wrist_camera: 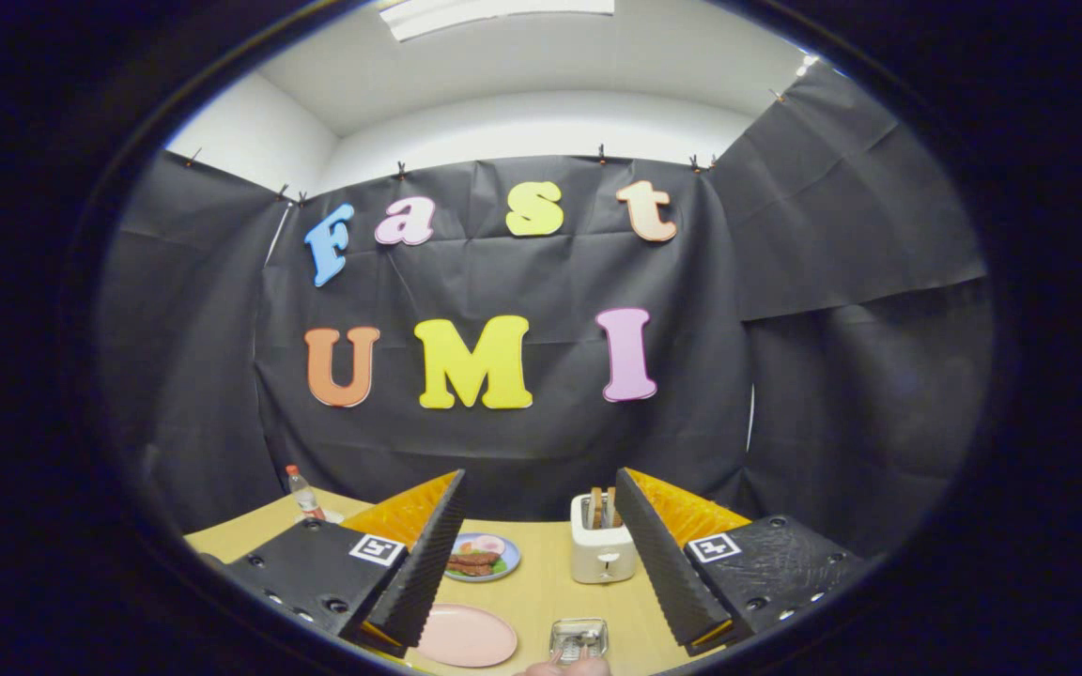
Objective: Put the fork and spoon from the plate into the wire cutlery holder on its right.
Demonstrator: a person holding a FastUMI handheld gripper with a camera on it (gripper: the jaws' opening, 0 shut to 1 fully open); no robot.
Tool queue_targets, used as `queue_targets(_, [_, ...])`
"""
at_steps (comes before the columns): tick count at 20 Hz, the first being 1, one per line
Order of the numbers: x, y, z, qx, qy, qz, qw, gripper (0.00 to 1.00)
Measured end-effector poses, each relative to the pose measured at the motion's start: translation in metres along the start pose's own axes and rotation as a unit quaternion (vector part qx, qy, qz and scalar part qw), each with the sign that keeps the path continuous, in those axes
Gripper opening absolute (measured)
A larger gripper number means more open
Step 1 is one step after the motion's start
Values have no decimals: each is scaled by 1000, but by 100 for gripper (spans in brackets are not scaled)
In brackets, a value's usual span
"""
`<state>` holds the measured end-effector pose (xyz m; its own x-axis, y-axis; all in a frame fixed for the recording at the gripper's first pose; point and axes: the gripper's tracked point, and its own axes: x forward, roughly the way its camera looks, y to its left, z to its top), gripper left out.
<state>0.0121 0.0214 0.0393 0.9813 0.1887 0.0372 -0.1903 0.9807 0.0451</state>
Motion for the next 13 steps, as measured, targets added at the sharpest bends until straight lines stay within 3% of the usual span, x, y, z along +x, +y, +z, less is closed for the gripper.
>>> queue_targets(13, [-12,-25,15,-4,-26,-10,1000,94])
